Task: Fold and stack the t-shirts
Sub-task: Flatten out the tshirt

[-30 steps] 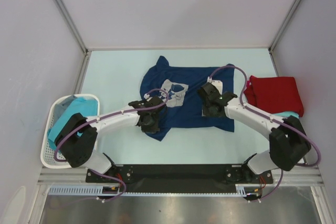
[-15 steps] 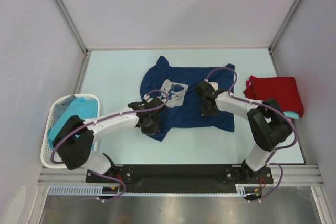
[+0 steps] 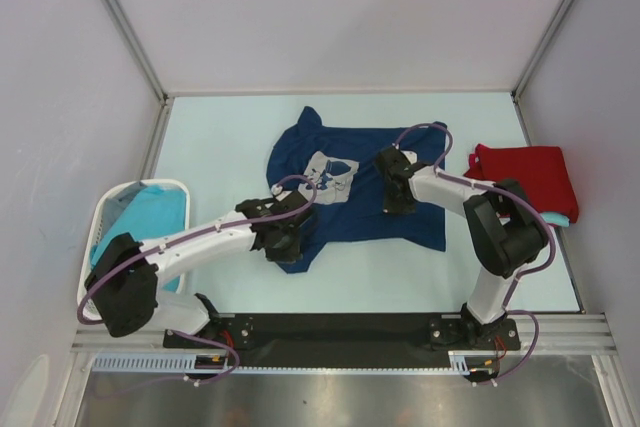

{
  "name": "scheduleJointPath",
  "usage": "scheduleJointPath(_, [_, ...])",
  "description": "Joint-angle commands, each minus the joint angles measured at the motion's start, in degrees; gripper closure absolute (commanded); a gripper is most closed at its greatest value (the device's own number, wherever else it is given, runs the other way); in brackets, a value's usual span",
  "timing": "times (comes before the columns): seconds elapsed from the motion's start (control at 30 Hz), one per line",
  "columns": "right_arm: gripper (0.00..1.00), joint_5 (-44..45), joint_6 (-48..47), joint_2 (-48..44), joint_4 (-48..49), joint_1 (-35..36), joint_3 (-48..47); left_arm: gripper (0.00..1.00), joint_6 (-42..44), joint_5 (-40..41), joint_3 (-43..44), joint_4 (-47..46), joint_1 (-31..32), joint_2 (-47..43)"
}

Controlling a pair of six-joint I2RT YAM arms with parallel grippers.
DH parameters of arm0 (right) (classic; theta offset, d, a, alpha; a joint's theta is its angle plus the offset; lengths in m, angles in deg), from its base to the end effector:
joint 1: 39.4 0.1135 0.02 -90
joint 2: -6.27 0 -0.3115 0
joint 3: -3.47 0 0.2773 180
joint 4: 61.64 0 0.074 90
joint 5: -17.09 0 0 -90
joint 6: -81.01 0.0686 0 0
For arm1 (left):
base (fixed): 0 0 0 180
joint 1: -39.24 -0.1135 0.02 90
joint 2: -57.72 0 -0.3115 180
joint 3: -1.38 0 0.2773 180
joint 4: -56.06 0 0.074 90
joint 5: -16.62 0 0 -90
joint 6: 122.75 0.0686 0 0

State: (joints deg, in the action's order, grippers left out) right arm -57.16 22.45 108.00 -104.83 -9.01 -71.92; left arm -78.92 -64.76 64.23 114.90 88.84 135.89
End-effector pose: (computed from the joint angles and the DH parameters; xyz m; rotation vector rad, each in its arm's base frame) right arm 0.3379 0.1766 0.1643 0.0920 2.6949 -0.0698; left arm 0.1778 -0.1931 0.2087 0.0553 2.8413 -0.1496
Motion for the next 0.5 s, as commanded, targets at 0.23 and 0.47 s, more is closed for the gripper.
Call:
scheduleJointPath(0.23, [1.00,0.77,0.55,2.77,1.61,-2.18,-2.58,0.99,-2.61,0.52,-1.74,7.61,1.37,-7.06])
scheduleJointPath(0.47, [1.00,1.39,0.46,3.21,1.43,-3.32,-3.29,0.99,-3.31,0.25,-3.06,10.43,2.69,-10.23])
